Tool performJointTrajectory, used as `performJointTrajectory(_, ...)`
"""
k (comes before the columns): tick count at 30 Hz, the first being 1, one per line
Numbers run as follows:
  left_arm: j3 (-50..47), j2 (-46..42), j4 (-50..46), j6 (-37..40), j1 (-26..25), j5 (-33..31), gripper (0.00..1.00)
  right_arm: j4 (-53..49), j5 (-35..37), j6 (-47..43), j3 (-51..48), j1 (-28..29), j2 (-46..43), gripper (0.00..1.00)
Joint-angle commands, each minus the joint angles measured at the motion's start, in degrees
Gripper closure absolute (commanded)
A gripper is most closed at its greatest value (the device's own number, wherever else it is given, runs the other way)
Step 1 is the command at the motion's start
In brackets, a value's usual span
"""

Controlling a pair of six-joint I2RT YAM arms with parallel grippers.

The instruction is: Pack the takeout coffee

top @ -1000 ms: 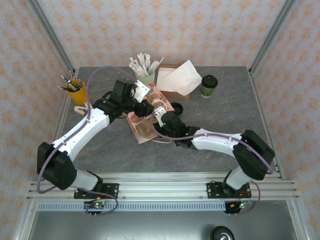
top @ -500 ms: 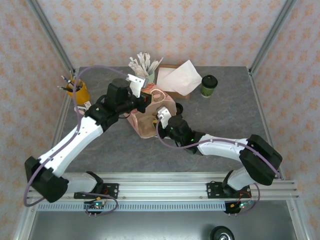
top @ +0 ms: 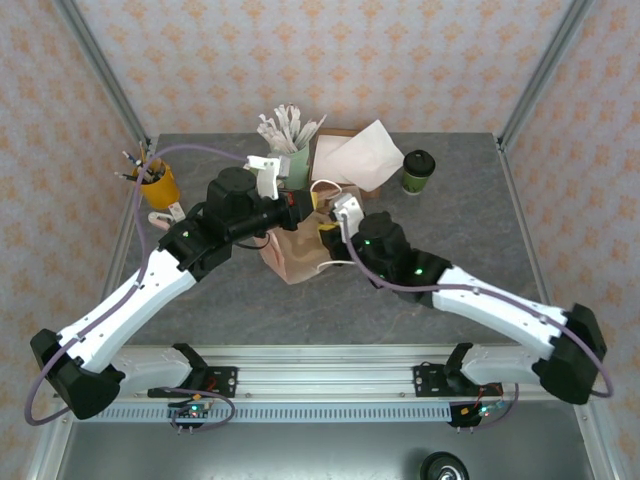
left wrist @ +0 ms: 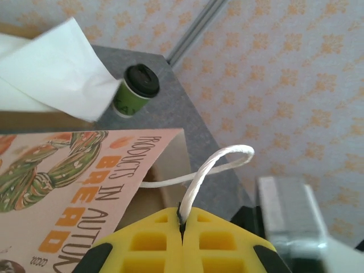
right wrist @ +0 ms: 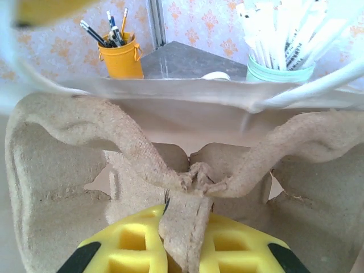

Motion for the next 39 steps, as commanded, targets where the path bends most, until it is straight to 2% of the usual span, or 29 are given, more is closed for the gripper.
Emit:
performJointTrajectory(1,-0.33,0.32,3.04,-5.18,-1.47,6.01,1.0,-19.19,-1.86,3.35,4.87,0.16,-2.68,1.0)
performJointTrajectory(4,-0.57,-0.39,1.93,-4.39,-1.83,5.61,1.0,-26.83,-3.16,6.42,8.0,0.35,-2.0,1.0)
performJointTrajectory(8,-2.03,-0.48,2.05,-4.27,-1.74,3.29,1.0,-26.96,-5.48,8.41,10.44,0.54,3.04,1.0)
performJointTrajectory(10,-2.62,0.54,1.88,-4.59,-1.2,2.58,1.0,-28.23,-3.91,8.97,13.31,0.8,7.83,1.0)
performJointTrajectory(18,-0.66,5.27,2.74,-12.4,7.22,4.81,1.0,-40.01,-0.71,10.77,28.74,0.59,22.88,1.0)
performJointTrajectory(21,3.04,6.23,-0.15,-15.98,7.86,3.5,1.0,-43.45,0.74,13.92,33.87,0.61,26.38,1.0)
performJointTrajectory(25,9.59,7.22,-7.9,-16.98,7.82,1.08,1.0,-41.99,0.56,16.9,36.57,0.58,24.97,1.0)
performJointTrajectory(30,14.77,8.81,-13.8,-18.38,8.05,-2.18,1.0,-40.88,-5.57,11.94,34.77,0.72,23.12,1.0)
performJointTrajectory(32,16.81,9.6,-15.61,-20.15,8.15,-2.79,1.0,-42.66,-6.63,12.73,33.59,0.7,22.32,1.0)
performJointTrajectory(36,20.66,10.35,-21.73,-18.19,8.22,-6.01,1.0,-44.59,-7.5,15.27,28.49,0.68,18.79,1.0)
performJointTrajectory(39,21.28,10.67,-21.7,-17.77,8.42,-5.3,1.0,-48.75,-8.91,15.66,27.49,0.73,16.64,1.0)
